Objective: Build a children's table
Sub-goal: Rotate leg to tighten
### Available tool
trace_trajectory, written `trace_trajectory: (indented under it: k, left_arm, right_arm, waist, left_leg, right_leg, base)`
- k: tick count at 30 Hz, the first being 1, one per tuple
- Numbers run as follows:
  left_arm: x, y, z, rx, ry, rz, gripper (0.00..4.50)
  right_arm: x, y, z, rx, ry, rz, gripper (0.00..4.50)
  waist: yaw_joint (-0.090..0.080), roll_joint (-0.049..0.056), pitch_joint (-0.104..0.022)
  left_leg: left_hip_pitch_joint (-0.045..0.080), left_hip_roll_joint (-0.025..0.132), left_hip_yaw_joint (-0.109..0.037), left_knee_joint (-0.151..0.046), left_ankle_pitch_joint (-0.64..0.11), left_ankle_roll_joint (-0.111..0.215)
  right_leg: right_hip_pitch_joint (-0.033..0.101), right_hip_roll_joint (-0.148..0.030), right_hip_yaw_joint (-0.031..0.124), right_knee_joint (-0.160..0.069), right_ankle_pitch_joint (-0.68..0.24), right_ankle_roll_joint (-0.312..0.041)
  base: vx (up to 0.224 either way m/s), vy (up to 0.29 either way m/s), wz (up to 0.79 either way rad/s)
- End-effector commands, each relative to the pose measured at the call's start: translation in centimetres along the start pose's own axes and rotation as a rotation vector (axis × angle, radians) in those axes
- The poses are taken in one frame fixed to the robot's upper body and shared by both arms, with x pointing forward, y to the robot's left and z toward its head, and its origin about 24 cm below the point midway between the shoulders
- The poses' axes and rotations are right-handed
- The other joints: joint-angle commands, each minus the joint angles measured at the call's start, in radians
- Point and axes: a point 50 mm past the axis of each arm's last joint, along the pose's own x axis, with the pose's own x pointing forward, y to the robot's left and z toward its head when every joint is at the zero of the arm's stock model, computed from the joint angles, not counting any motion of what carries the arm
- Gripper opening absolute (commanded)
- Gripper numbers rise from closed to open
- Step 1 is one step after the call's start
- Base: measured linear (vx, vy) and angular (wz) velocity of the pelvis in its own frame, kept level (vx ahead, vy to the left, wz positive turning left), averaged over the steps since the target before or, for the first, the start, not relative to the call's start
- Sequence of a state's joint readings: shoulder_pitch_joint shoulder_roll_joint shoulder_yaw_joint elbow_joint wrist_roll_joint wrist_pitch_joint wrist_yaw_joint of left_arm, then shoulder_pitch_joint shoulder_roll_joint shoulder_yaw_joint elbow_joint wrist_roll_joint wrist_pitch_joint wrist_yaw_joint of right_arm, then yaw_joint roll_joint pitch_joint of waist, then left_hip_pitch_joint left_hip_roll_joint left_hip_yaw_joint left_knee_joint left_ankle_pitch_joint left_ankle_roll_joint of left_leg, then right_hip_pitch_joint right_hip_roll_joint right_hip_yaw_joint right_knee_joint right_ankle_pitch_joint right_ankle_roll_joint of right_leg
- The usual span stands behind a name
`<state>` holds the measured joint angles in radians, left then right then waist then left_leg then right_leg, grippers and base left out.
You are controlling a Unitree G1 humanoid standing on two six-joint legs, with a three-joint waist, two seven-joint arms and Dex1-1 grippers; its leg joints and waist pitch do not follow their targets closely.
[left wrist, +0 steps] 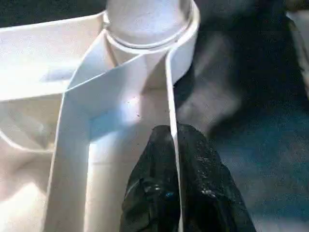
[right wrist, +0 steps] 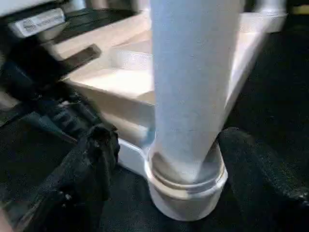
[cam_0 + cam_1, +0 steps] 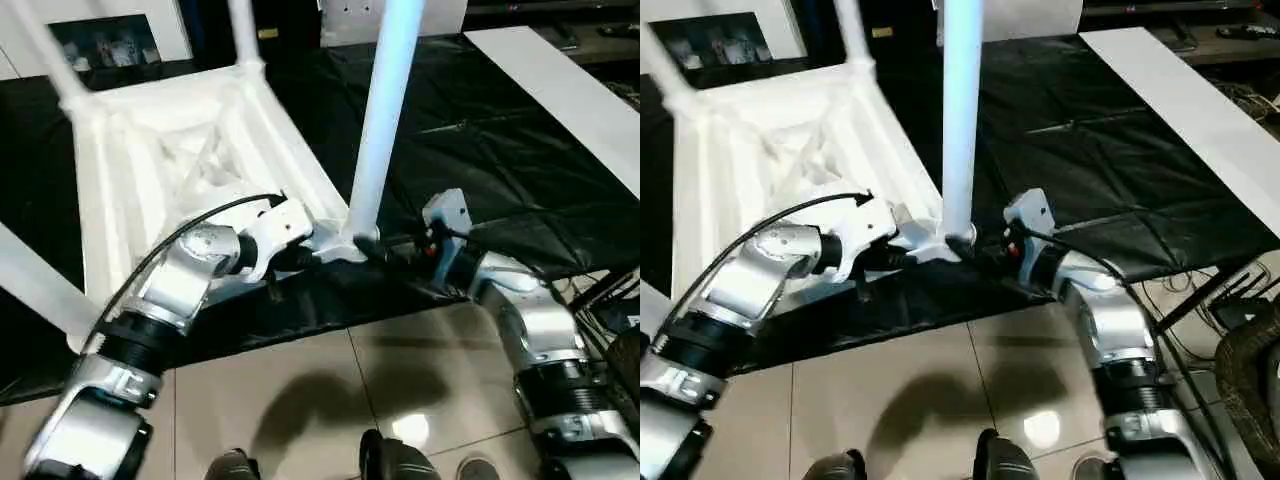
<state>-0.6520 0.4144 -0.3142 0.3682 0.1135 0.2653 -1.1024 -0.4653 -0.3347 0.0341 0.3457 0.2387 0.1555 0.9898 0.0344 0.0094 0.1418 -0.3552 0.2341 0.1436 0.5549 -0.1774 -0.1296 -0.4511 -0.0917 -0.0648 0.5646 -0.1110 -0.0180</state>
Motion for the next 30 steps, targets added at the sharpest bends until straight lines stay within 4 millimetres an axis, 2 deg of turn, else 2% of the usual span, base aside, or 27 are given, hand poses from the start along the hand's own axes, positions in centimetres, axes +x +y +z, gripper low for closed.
trace_trajectory:
  k: [1,3,7,9,11,12,14,17,21,23,26,27,30]
  left_arm:
    - [0.7,-2.0,-1.3,0.061,0.057,-0.206,0.0]
    - [0.4,-2.3,-1.3,0.094,0.055,-0.283,0.0]
    - [0.0,-2.6,-1.5,0.177,0.086,-0.381,0.0]
    - [-0.2,-3.1,-1.5,0.222,0.092,-0.469,0.0]
    - [-0.2,-3.3,-1.5,0.238,0.091,-0.505,0.0]
    - [-0.3,-3.4,-1.4,0.249,0.089,-0.526,0.0]
    - [-0.3,-3.4,-1.3,0.271,0.092,-0.553,0.0]
    - [-0.1,-3.1,-1.0,0.292,0.098,-0.568,0.0]
    - [0.1,-2.8,-0.8,0.301,0.098,-0.572,0.0]
    - [0.1,-2.8,-0.8,0.304,0.097,-0.576,0.0]
    - [0.1,-2.7,-0.8,0.304,0.096,-0.58,0.0]
    - [0.0,-2.7,-0.8,0.303,0.096,-0.583,0.0]
    - [0.0,-2.6,-0.9,0.291,0.092,-0.58,0.0]
  right_arm:
    - [-0.7,0.1,0.2,-0.011,0.012,0.079,4.0]
    - [-1.2,0.1,0.2,-0.03,0.044,0.149,4.0]
    - [-1.8,0.1,0.3,-0.048,0.075,0.259,4.0]
    - [-1.9,0.4,0.3,-0.04,0.093,0.346,4.0]
    - [-1.9,0.5,0.4,-0.033,0.098,0.391,3.73]
    - [-1.9,0.7,0.4,-0.03,0.1,0.422,3.73]
    - [-1.6,1.0,0.4,-0.029,0.108,0.474,3.47]
    - [-1.2,1.6,0.2,-0.015,0.124,0.546,3.28]
    - [-0.7,2.0,0.0,0.004,0.134,0.608,3.02]
    - [-0.5,2.1,0.0,0.009,0.136,0.625,2.69]
    - [-0.3,2.2,-0.1,0.027,0.135,0.645,2.61]
    - [-0.2,2.3,-0.1,0.038,0.137,0.658,2.42]
    - [-0.2,2.3,-0.1,0.051,0.138,0.668,2.3]
  waist:
    - [0.004,0.007,-0.093]
    - [0.008,0.007,-0.095]
    - [0.024,0.005,-0.098]
    - [0.029,0.002,-0.095]
    - [0.032,0.001,-0.092]
    - [0.033,0.0,-0.092]
    - [0.037,-0.001,-0.091]
    - [0.039,-0.001,-0.091]
    - [0.046,-0.001,-0.092]
    - [0.047,-0.001,-0.095]
    - [0.047,-0.002,-0.095]
    - [0.047,-0.002,-0.097]
    - [0.047,-0.003,-0.095]
  left_leg:
    - [-0.007,-0.031,0.037,-0.047,-0.145,0.109]
    - [-0.005,-0.028,0.039,-0.045,-0.131,0.119]
    - [-0.003,-0.023,0.043,-0.042,-0.128,0.131]
    - [-0.005,-0.024,0.043,-0.042,-0.157,0.121]
    - [-0.006,-0.023,0.044,-0.043,-0.185,0.107]
    - [-0.006,-0.023,0.044,-0.043,-0.193,0.103]
    - [-0.007,-0.024,0.043,-0.043,-0.198,0.088]
    - [-0.007,-0.026,0.043,-0.043,-0.194,0.074]
    - [-0.006,-0.024,0.043,-0.042,-0.187,0.07]
    - [-0.006,-0.024,0.042,-0.041,-0.177,0.069]
    - [-0.01,-0.024,0.042,-0.04,-0.157,0.075]
    - [-0.01,-0.024,0.041,-0.039,-0.156,0.077]
    - [-0.008,-0.024,0.042,-0.039,-0.161,0.076]
  right_leg:
    - [0.085,-0.01,0.023,-0.043,-0.214,-0.264]
    - [0.085,-0.008,0.024,-0.033,-0.147,-0.296]
    - [0.084,-0.011,0.025,-0.027,-0.134,-0.311]
    - [0.085,-0.014,0.025,-0.028,-0.178,-0.305]
    - [0.084,-0.016,0.026,-0.033,-0.236,-0.285]
    - [0.083,-0.016,0.027,-0.034,-0.252,-0.279]
    - [0.083,-0.017,0.027,-0.039,-0.308,-0.252]
    - [0.082,-0.015,0.026,-0.042,-0.337,-0.237]
    - [0.08,-0.014,0.027,-0.041,-0.332,-0.237]
    - [0.08,-0.014,0.026,-0.037,-0.314,-0.241]
    - [0.083,-0.012,0.026,-0.031,-0.262,-0.257]
    - [0.084,-0.012,0.025,-0.03,-0.257,-0.259]
    - [0.083,-0.013,0.026,-0.031,-0.269,-0.259]
  base:
    - [0.0,0.0,0.0]
    - [0.0,0.0,0.0]
    - [0.0,0.0,0.0]
    - [0.0,0.0,0.0]
    - [0.0,0.0,0.0]
    - [0.0,0.0,0.0]
    - [0.0,0.0,0.0]
    - [0.0,0.0,0.0]
    - [0.0,0.0,0.0]
    - [0.0,0.0,0.0]
    - [0.0,0.0,0.0]
    - [0.0,0.0,0.0]
    - [0.0,0.0,0.0]
